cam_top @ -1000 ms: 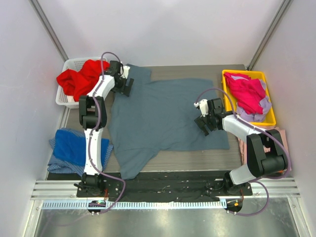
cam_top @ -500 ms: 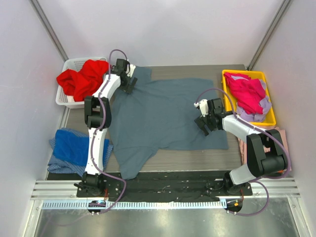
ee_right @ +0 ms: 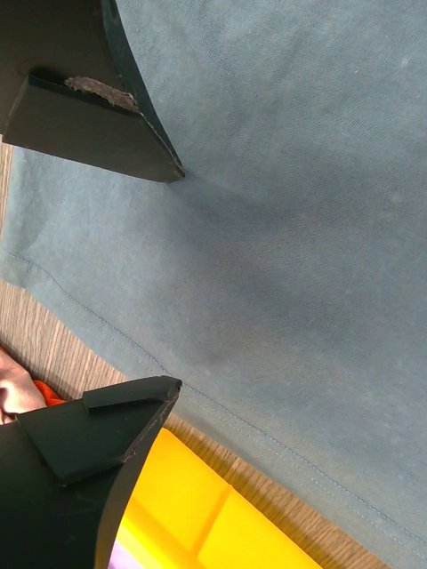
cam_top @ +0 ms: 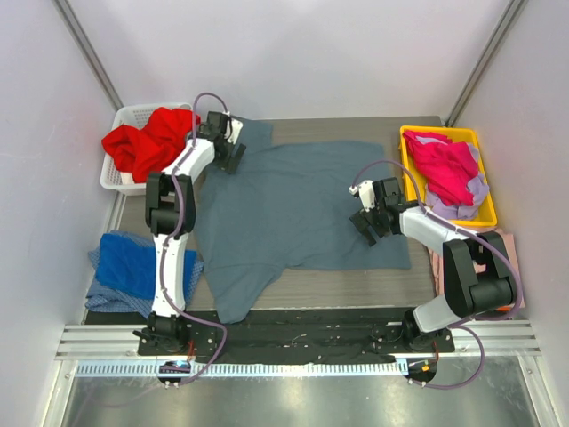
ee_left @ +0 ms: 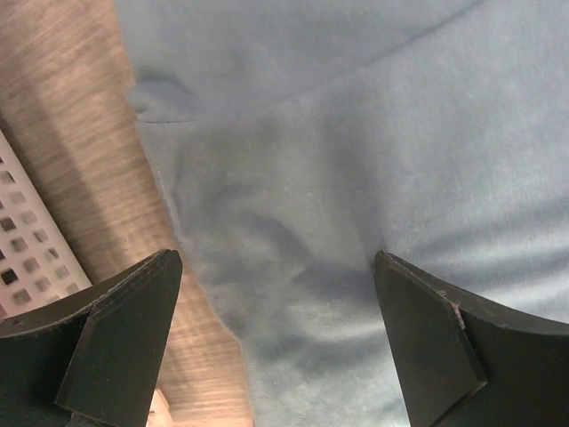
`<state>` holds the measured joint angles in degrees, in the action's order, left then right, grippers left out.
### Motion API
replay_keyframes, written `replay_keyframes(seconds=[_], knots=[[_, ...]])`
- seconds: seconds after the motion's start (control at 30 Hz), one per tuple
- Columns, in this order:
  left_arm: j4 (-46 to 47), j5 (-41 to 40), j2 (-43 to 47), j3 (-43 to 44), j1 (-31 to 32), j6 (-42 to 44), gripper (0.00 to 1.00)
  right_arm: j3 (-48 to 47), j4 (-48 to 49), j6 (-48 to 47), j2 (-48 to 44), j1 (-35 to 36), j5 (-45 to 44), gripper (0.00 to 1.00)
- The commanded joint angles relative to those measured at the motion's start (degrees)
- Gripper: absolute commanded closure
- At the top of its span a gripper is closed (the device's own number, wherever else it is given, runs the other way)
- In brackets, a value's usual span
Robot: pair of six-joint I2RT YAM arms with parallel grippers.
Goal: Fold and stack the t-shirts
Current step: Flatten out the tshirt
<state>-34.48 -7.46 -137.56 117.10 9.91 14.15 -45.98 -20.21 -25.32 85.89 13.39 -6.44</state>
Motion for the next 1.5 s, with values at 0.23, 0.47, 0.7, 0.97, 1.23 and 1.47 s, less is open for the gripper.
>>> replay_keyframes(seconds=[0.23,0.47,0.7,0.97,1.23,1.47], knots=[[-4.19,7.29,2.73,-5.30,2.39,-0.26,0.05,-0.08,0.87,-0.08,-0.02,0.24,-0.42,0.00],[-7.17,8.94,0.01,1.19,3.01,-2.11,0.05,0.01,0.70,0.01,-0.11,0.15,-0.42,0.01],[-7.09,9.93,1.50,2.43,2.92,-3.26,0.05,0.10,0.61,-0.08,0.07,0.15,-0.07,0.01],[-9.55,5.53,-3.67,8.32,1.78,-2.38,0.05,0.18,0.52,0.10,-0.72,0.24,-0.07,0.00],[-11.05,3.07,-8.60,14.82,-0.59,-2.02,0.04,0.10,0.52,-0.08,-0.55,0.15,-0.07,0.00],[-9.82,0.35,-9.92,16.41,-1.74,-0.18,0.04,0.10,0.61,-0.08,-0.19,0.23,-0.16,0.00]])
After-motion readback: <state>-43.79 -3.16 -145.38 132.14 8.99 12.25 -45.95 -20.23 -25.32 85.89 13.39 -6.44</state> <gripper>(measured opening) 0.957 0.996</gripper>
